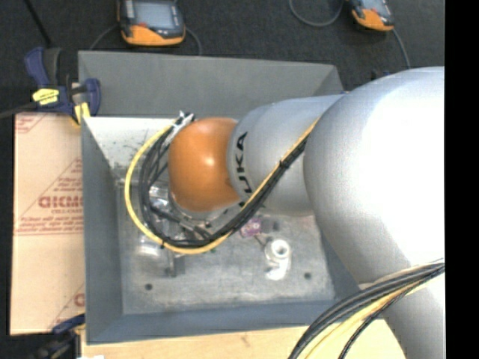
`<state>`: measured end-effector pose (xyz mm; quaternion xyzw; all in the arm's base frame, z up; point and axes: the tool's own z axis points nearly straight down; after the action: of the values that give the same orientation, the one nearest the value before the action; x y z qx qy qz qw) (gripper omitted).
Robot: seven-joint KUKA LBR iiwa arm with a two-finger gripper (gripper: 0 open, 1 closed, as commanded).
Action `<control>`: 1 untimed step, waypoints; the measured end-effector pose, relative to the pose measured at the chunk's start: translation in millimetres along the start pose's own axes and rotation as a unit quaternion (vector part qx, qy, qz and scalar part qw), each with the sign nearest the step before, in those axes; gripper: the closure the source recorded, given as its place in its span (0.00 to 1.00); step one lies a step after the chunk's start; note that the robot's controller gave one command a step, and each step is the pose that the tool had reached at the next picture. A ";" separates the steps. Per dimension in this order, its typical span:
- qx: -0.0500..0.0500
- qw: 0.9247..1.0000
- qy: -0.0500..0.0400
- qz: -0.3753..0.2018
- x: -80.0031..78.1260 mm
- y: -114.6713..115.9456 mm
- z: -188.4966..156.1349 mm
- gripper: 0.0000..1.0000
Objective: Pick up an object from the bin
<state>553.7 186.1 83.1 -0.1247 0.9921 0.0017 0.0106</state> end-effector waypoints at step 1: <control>-0.002 1.000 -0.010 0.000 32.7 10.0 2.8 0.00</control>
Offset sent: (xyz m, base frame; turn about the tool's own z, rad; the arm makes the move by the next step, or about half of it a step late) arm -0.0445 -0.0002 -0.0131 -0.0008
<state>519.6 187.8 79.5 -0.1243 0.9920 0.0046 0.0199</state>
